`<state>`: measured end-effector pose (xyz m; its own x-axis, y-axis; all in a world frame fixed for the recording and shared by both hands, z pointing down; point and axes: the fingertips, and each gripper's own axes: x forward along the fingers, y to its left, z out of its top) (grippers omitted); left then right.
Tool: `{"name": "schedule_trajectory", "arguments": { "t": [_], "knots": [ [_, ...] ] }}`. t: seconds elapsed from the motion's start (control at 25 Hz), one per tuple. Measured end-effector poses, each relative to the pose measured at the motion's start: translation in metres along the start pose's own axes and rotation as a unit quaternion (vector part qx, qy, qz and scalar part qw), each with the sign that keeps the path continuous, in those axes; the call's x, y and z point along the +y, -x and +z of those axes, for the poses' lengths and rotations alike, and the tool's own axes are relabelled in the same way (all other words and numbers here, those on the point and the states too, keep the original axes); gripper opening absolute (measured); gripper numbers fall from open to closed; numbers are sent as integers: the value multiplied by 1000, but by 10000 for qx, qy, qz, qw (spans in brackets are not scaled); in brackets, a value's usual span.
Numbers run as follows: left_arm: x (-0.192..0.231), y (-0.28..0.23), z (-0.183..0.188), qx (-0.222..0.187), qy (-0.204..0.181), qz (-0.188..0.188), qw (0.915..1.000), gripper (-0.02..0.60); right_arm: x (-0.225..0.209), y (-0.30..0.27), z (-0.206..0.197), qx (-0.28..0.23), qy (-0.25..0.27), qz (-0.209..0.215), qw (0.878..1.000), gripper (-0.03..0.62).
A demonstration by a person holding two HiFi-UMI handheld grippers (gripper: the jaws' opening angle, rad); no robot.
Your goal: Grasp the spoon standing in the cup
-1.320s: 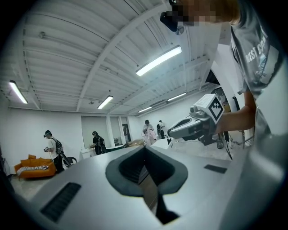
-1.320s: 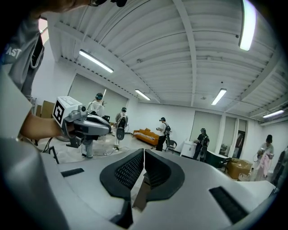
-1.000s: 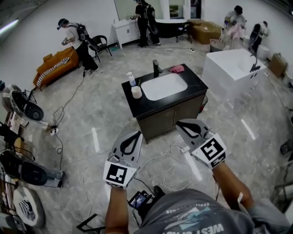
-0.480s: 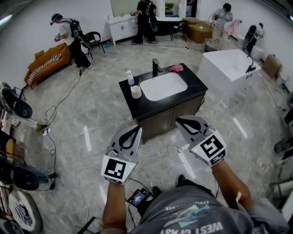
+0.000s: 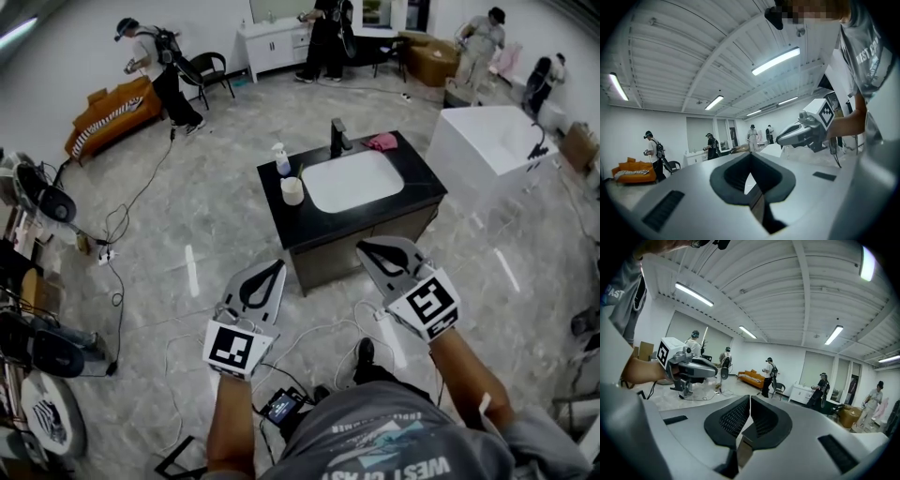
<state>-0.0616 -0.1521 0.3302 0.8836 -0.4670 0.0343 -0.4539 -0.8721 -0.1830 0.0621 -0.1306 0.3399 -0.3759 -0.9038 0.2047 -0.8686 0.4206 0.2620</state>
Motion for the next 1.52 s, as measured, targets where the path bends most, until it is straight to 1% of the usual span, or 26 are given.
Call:
{"name": "schedule_trajectory", "arguments": {
  "t": [0.28, 0.48, 0.64, 0.68, 0.76, 0.88, 1.04, 1.16, 1.36, 1.52],
  "knots": [
    [14, -62, -7, 228, 12, 240, 9995, 3, -51, -32, -14, -178, -131, 405, 9989, 34],
    [26, -112, -10, 287, -20, 421, 9987, 3, -94, -57, -28, -265, -162, 707, 9970, 34],
    [26, -149, -16, 291, 174, 419, 9985, 3, -120, -73, -51, -174, -128, 954, 9952, 34],
    [26, -157, -19, 317, 166, 422, 9985, 3, -125, -77, -58, -147, -94, 1017, 9947, 34],
    [26, -169, -24, 400, 19, 442, 9982, 3, -133, -84, -66, -146, -61, 1112, 9937, 34],
    [28, -179, -22, 364, -33, 542, 9979, 3, -142, -89, -67, -206, -6, 1212, 9924, 34],
    [38, -181, -14, 345, -114, 668, 9971, 3, -153, -95, -55, -376, 58, 1202, 9920, 34],
    [46, -190, -16, 367, -190, 631, 9972, 3, -161, -105, -53, -434, 15, 1121, 9927, 34],
    [66, -203, -22, 296, -211, 550, 9978, 3, -164, -128, -60, -285, -61, 1058, 9940, 34],
    [87, -210, -35, 208, -87, 437, 9988, 3, -167, -151, -69, -121, -114, 921, 9956, 34]
  ]
}}
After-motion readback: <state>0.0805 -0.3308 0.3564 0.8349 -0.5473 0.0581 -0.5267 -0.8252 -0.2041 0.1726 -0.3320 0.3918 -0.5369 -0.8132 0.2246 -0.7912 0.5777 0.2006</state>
